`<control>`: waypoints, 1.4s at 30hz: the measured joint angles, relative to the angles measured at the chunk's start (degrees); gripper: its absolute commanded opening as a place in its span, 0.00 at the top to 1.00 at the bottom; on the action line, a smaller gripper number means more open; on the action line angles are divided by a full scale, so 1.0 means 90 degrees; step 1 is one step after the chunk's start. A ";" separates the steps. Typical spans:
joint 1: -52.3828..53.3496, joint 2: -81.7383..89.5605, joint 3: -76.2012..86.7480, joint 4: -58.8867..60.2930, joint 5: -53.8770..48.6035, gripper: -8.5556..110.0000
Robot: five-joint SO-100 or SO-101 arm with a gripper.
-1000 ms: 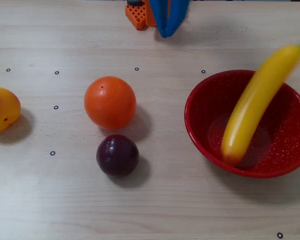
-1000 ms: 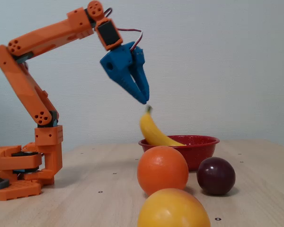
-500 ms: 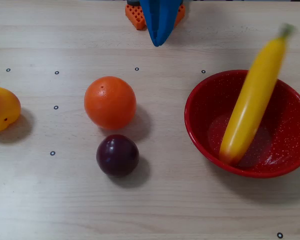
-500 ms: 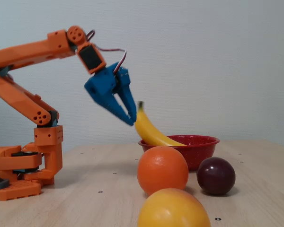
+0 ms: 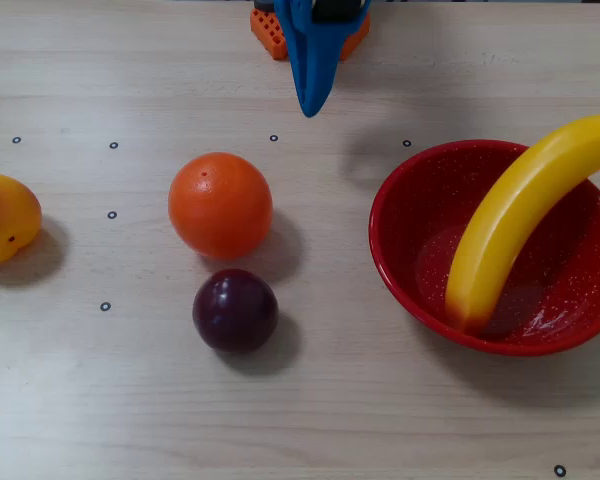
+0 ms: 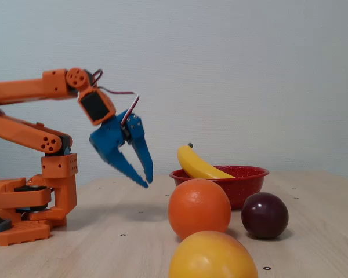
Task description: Put banana in the red bowl.
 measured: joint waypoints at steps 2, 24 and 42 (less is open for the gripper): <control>-0.0010 0.0342 0.0410 -0.0156 0.0176 0.93; -0.0029 0.3262 0.3252 -0.1064 0.1055 0.93; 0.0020 0.3262 0.3350 -0.1084 0.1338 0.93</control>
